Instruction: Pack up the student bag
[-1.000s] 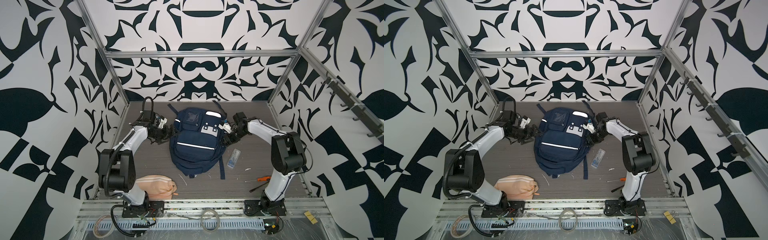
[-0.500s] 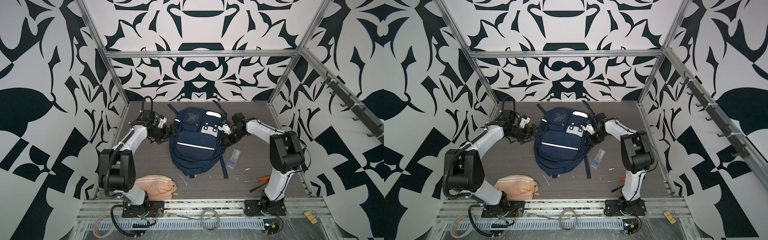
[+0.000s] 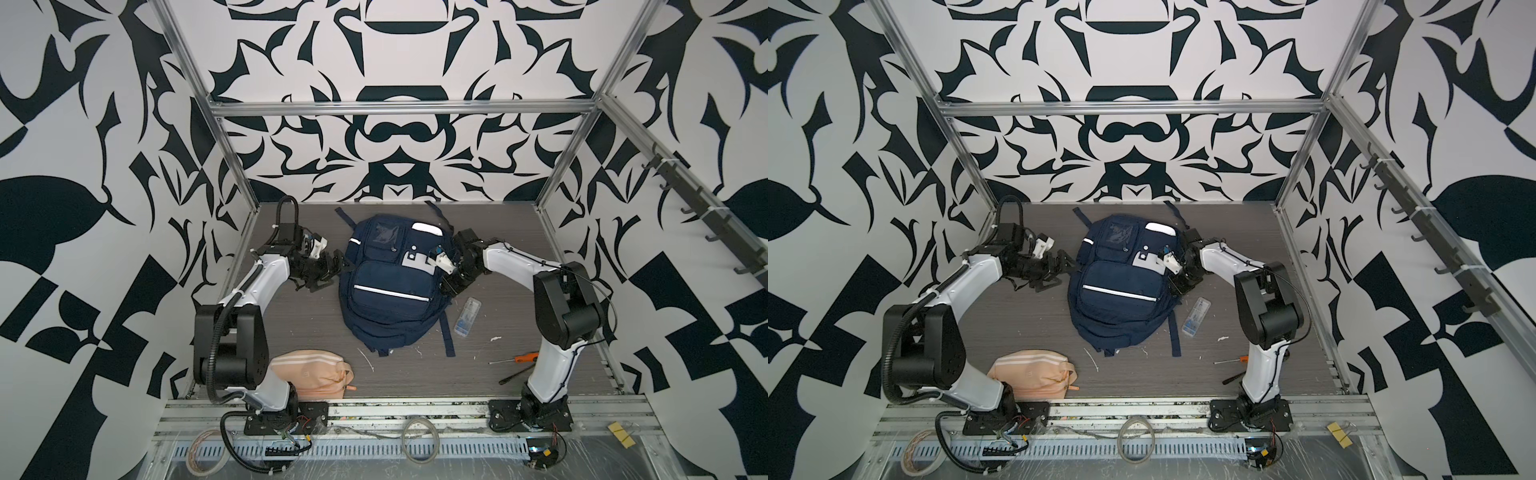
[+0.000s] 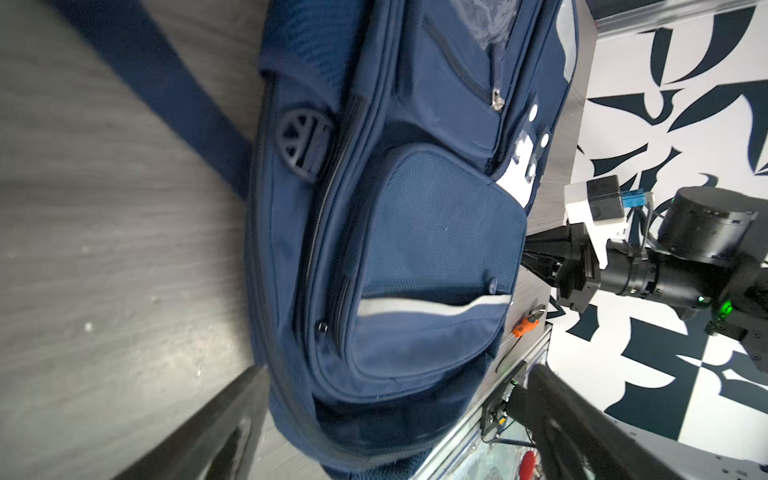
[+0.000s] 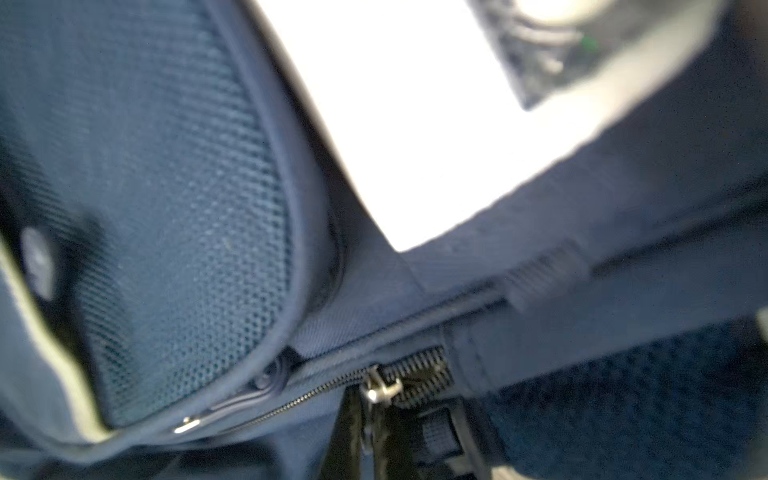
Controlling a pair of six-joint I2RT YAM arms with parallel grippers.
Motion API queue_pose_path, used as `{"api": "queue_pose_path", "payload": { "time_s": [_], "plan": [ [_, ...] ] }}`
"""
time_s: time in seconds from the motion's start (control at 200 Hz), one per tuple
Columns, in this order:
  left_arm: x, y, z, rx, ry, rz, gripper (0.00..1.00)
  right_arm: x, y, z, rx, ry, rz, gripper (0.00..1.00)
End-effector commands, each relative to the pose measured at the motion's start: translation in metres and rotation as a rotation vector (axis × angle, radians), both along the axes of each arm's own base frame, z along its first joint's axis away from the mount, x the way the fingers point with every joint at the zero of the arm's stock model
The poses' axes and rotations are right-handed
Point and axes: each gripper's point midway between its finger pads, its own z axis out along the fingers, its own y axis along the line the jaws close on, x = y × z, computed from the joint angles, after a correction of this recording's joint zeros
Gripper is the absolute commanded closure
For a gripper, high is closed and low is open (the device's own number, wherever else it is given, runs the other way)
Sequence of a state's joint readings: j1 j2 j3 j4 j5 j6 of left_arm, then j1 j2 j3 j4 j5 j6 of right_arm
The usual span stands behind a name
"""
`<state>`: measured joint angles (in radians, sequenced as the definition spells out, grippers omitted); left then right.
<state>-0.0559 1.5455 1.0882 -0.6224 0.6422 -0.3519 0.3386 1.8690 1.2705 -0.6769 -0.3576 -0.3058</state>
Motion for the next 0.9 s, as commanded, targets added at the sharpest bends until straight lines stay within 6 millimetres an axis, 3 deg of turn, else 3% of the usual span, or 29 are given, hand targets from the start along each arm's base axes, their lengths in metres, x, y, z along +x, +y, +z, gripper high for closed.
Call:
{"api": "queue_pose_path", "payload": {
  "time_s": [0.0, 0.1, 0.26, 0.52, 0.895],
  "plan": [
    [-0.026, 0.002, -0.006, -0.023, 0.064, 0.011, 0.01, 0.003, -0.006, 0.004, -0.063, -0.044, 0.014, 1.0],
    [-0.036, 0.012, -0.015, -0.025, 0.114, 0.05, 0.01, 0.006, -0.002, 0.019, -0.034, -0.094, 0.025, 1.0],
    [-0.034, 0.03, -0.02, -0.051, 0.134, 0.139, 0.01, -0.004, 0.007, 0.041, 0.048, -0.162, 0.102, 1.0],
    [-0.035, 0.033, -0.028, -0.068, 0.153, 0.15, 0.01, -0.025, 0.022, 0.069, 0.197, -0.26, 0.209, 1.0],
    [-0.048, 0.031, -0.053, -0.067, 0.216, 0.129, 0.01, -0.022, 0.01, 0.073, 0.118, -0.304, 0.231, 1.0]
  ]
}}
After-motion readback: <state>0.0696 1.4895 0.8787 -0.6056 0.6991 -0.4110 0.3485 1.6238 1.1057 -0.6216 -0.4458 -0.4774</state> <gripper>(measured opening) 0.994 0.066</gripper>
